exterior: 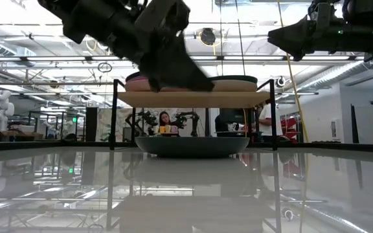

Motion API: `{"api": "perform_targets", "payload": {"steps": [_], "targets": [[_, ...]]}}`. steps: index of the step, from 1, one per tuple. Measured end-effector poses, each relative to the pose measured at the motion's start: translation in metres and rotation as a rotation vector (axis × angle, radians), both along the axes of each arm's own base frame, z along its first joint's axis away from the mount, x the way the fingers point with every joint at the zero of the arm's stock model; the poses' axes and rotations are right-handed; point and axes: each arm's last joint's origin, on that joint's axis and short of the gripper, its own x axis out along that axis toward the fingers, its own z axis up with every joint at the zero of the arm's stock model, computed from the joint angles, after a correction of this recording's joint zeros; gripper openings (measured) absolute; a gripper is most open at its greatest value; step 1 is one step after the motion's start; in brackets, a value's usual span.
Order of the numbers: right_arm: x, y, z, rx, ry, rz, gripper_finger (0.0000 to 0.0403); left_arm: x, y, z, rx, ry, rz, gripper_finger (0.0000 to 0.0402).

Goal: Place and stack plates onto a shelf
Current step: Stack the black plate on top of the green plate on the shelf

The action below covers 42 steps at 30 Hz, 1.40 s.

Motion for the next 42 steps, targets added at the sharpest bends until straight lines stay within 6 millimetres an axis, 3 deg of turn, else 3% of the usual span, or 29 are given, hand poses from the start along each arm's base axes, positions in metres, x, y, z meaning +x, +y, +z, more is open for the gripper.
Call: {"api": "perform_targets", "payload": {"steps": [8, 16, 21, 29, 42], "targets": [[0.000, 0.000, -0.001, 0.000, 0.006, -0.001, 0.0146, -0.016, 0.006, -0.023, 0.039, 0.299, -0.034, 0.0047], [0.000, 0.000, -0.001, -0.002, 0.007, -0.003, 0.0146, -0.002, 0.003, 0.012, 0.139, 0.401, -0.097, 0.0047], [0.000, 0.000, -0.001, 0.000, 0.010, -0.003, 0.0146, 0.000, 0.007, 0.016, 0.153, 0.424, -0.089, 0.0047], [0.000, 0.000, -0.002, 0.005, 0.019, -0.003, 0.0146, 0.004, 0.007, 0.002, 0.116, 0.448, -0.046, 0.0047], [0.000, 0.000, -0.002, 0.007, 0.022, -0.002, 0.0146, 0.011, 0.006, 0.007, 0.083, 0.361, -0.022, 0.0047]]}}
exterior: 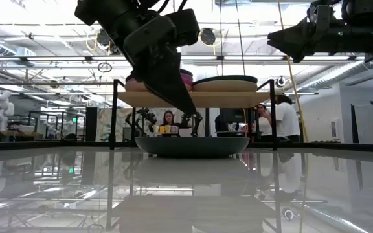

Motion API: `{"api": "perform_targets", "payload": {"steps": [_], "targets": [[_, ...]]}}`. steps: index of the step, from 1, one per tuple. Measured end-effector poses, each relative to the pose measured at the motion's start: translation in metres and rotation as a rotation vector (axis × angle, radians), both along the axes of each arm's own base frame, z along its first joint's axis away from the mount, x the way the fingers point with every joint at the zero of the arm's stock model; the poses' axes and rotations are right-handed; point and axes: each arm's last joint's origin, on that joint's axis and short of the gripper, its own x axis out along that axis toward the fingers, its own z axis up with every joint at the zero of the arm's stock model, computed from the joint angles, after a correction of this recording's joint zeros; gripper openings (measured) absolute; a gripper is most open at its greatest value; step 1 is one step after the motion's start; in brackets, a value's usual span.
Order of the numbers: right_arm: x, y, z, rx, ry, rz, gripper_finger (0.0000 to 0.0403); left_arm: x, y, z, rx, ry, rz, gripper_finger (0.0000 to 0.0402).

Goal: Place and stack plates onto a shelf
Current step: Stack the black plate on top of the green plate on the shelf

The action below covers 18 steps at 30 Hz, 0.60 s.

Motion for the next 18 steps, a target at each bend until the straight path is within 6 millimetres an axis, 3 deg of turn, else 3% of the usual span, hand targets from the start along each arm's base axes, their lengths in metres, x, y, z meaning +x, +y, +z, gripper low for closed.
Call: {"api": "perform_targets", "payload": {"steps": [18], "targets": [[0.0000, 0.0001, 0.0002, -0.001, -0.002, 0.002, 0.0146, -0.0024, -0.0009, -0.0016, -0.029, 0.024, 0.057, 0.0047]]}}
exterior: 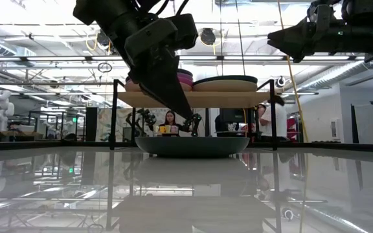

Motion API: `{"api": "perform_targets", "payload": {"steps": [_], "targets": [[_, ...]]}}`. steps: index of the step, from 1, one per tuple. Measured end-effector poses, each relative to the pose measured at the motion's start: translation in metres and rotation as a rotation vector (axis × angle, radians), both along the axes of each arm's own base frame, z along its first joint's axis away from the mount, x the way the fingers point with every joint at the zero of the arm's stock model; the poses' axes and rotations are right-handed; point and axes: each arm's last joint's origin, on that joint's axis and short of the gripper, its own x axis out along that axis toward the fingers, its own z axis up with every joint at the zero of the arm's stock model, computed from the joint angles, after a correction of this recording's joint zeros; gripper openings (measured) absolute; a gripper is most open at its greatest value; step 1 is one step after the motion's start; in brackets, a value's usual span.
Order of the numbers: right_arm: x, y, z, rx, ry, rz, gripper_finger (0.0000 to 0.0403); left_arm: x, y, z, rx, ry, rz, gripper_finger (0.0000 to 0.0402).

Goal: Place and stack plates onto a shelf
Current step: Stack the black plate on top of the green plate on the shelf

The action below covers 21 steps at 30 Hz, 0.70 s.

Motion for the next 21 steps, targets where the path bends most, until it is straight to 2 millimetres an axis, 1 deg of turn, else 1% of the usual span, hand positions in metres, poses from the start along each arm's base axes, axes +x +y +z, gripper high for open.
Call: {"api": "perform_targets", "payload": {"steps": [5, 21], "targets": [[0.0000, 0.0000, 0.0000, 0.000, 0.000, 0.000, 0.0146, 0.0025, -0.0007, 0.0021, -0.006, -0.034, -0.001, 0.0047], [0.0000, 0.0000, 0.0000, 0.000, 0.000, 0.001, 0.0146, 0.0029, -0.0026, 0.0031, -0.005, -0.051, 0.029, 0.0047]]}}
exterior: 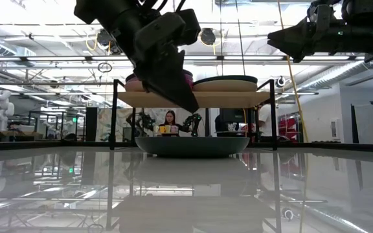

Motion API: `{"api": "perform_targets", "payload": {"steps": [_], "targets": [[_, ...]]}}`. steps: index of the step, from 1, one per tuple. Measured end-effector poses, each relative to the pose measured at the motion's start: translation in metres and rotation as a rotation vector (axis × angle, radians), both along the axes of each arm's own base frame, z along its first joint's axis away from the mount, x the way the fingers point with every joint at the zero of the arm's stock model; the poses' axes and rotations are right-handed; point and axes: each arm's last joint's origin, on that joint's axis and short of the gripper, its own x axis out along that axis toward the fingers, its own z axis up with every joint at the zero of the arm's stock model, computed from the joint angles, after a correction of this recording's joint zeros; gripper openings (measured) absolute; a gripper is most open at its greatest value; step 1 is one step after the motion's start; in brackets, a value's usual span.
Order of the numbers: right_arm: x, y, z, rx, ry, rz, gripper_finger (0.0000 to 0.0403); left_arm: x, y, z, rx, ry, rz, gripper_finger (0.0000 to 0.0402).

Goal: Place and stack plates onto a shelf
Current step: Stack the black plate on top of the green plate on the shelf

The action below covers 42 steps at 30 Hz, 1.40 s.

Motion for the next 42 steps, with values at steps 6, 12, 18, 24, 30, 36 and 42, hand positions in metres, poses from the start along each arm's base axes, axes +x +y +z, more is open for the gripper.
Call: {"api": "perform_targets", "payload": {"steps": [6, 12, 18, 24, 30, 36, 42], "targets": [[0.0000, 0.0000, 0.0000, 0.000, 0.000, 0.000, 0.0146, 0.0005, 0.0014, 0.0007, 0.028, -0.014, 0.036, 0.0047], [0.0000, 0.0000, 0.0000, 0.000, 0.000, 0.000, 0.0146, 0.0013, 0.0012, 0.0014, 0.026, -0.024, 0.036, 0.0047], [0.0000, 0.0000, 0.0000, 0.000, 0.000, 0.000, 0.0146, 0.0021, 0.0034, 0.0024, 0.069, -0.047, 0.091, 0.0047], [0.0000, 0.0000, 0.0000, 0.000, 0.000, 0.000, 0.0146, 0.0020, 0.0038, 0.0024, 0.064, -0.050, 0.111, 0.0047], [0.0000, 0.0000, 0.0000, 0.000, 0.000, 0.000, 0.0146, -0.0003, 0.0033, 0.0004, 0.023, -0.025, 0.151, 0.0050], [0.0000, 0.0000, 0.0000, 0.000, 0.000, 0.000, 0.0146, -0.0012, 0.0034, -0.0005, -0.005, -0.014, 0.174, 0.0131], [0.0000, 0.0000, 0.0000, 0.000, 0.000, 0.000, 0.0146, -0.0030, -0.0029, -0.0023, -0.149, 0.050, 0.034, 0.0216]]}}
